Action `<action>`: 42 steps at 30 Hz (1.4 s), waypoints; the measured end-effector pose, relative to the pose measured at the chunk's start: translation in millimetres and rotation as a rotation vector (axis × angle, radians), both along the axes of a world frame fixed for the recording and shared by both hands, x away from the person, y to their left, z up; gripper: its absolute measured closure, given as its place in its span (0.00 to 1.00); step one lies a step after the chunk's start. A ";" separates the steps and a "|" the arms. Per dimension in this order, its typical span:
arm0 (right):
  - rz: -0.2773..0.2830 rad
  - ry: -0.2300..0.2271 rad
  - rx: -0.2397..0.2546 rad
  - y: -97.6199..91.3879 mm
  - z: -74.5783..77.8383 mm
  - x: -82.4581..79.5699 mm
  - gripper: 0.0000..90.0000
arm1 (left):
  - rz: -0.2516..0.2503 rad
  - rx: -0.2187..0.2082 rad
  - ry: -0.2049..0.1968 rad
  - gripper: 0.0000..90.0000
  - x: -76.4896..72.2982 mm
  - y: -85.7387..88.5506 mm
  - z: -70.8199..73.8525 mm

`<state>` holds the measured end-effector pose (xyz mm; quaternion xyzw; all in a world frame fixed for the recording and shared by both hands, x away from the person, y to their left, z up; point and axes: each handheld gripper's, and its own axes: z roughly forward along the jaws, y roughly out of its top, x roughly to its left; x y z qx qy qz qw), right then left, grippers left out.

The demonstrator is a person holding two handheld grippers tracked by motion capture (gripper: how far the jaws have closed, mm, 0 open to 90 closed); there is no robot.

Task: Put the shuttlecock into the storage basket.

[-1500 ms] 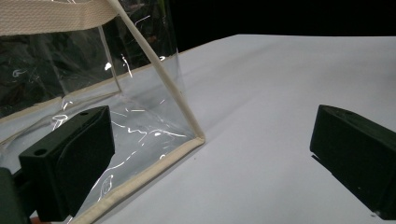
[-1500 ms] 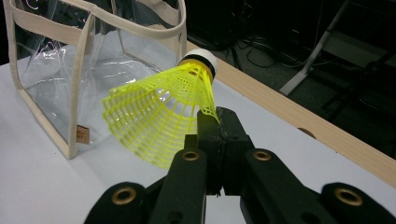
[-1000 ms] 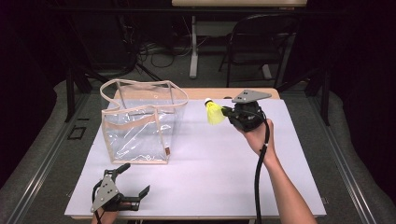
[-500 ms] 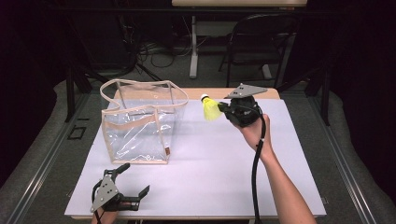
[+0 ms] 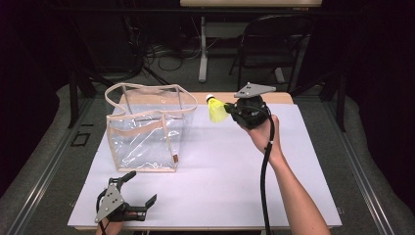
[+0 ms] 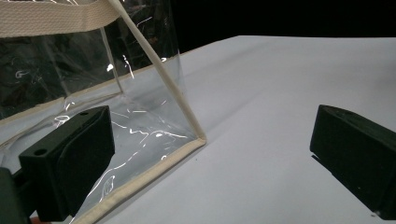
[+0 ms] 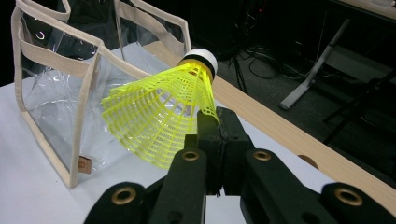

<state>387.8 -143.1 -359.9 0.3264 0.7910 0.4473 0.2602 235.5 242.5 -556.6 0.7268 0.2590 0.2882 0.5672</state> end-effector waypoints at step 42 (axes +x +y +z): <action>0.057 -0.024 -0.019 39.5 21.6 11.8 1.00 | 0.000 -0.003 -0.004 0.00 -0.4 0.7 0.5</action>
